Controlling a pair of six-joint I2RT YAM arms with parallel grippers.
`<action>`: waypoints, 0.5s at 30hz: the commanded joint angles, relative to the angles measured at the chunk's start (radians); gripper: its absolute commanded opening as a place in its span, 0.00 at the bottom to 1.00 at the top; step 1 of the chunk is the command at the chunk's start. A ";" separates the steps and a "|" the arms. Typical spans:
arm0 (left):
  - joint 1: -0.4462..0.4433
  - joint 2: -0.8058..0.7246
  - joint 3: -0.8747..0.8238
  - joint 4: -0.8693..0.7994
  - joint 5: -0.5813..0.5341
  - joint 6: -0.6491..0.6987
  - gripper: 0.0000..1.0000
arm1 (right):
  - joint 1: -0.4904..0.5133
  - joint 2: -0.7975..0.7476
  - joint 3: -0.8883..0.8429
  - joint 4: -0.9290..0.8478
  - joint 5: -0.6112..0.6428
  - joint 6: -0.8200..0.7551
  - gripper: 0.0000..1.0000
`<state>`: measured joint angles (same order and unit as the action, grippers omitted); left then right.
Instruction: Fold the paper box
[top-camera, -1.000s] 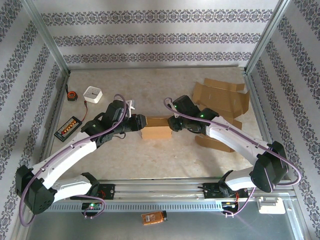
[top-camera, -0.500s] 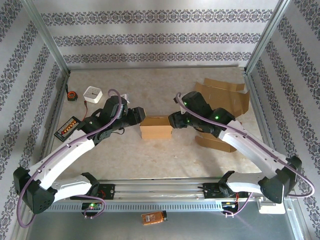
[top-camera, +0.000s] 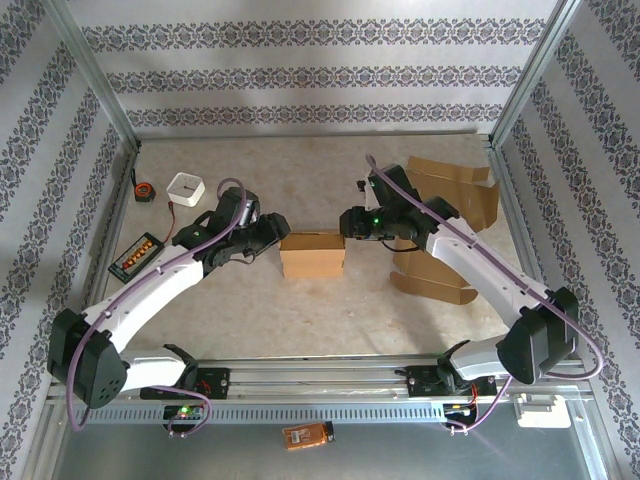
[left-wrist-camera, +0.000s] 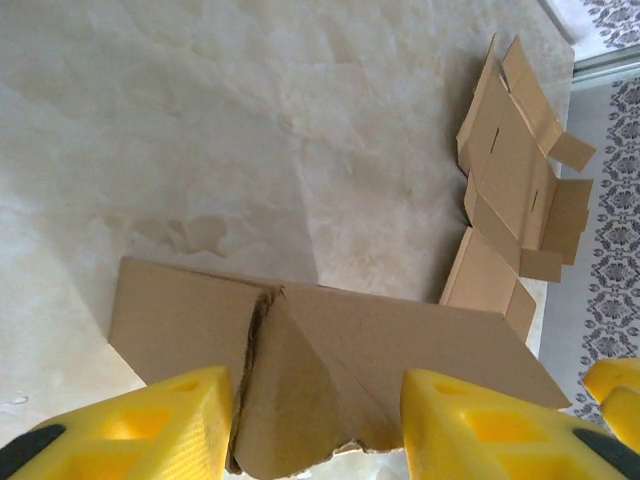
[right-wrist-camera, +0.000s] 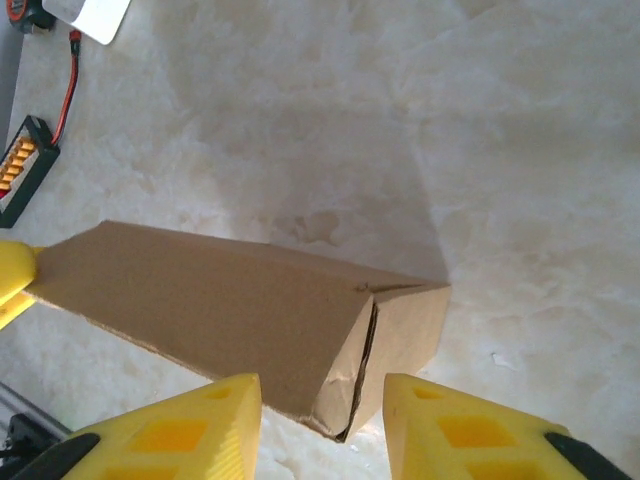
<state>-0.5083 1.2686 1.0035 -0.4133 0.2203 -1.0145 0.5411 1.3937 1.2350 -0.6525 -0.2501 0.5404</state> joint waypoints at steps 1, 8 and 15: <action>0.014 0.009 -0.026 0.055 0.044 -0.038 0.40 | 0.013 0.001 -0.010 0.022 -0.045 0.018 0.33; 0.014 0.011 -0.087 0.082 0.050 -0.061 0.28 | 0.028 0.023 -0.047 0.024 -0.025 -0.002 0.28; 0.014 -0.005 -0.137 0.064 0.032 -0.050 0.27 | 0.046 0.037 -0.096 0.029 0.014 -0.031 0.26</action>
<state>-0.5026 1.2655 0.9134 -0.2924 0.2623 -1.0573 0.5716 1.4094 1.1805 -0.6201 -0.2661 0.5354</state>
